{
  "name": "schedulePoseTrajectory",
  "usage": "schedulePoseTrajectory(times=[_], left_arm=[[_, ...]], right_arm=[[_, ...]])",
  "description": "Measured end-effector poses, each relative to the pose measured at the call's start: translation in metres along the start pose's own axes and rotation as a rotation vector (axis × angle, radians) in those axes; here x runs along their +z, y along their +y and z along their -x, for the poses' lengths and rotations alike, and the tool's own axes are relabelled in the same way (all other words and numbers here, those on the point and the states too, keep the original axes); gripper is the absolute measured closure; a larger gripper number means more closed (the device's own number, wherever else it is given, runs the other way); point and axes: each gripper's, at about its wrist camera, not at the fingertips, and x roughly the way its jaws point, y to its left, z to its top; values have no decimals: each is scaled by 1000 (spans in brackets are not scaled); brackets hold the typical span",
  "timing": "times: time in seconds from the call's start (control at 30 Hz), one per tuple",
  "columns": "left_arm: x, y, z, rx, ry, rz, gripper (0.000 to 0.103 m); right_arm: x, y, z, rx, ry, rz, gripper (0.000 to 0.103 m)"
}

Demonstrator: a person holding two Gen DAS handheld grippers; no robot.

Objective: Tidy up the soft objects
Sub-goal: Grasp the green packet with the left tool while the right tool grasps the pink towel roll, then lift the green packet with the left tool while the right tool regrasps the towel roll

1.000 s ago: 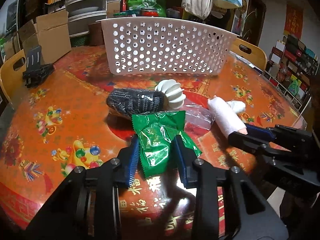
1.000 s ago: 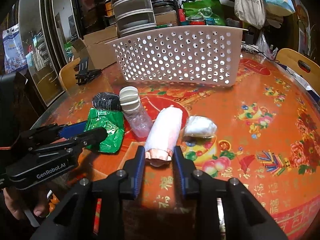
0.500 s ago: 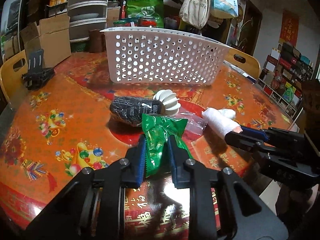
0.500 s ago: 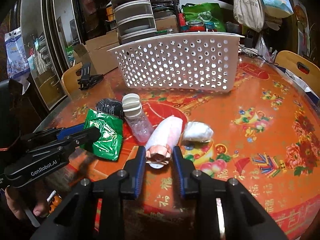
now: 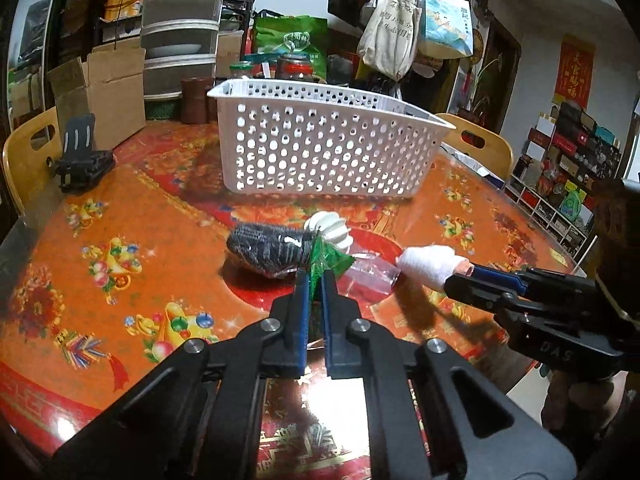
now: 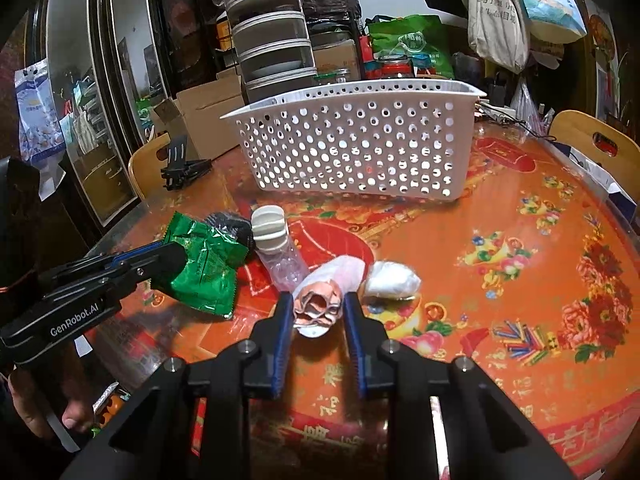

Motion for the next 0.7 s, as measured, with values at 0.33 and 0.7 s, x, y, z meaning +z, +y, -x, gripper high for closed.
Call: schedulePoseTrajectory(times=[0.33, 0.7], left_arm=[[18, -5, 15, -2, -48, -8, 99], [39, -1, 22, -3, -78, -9, 99]], right_arm=[[10, 4, 11, -5, -26, 26, 82], [24, 9, 22, -18, -50, 66, 84]])
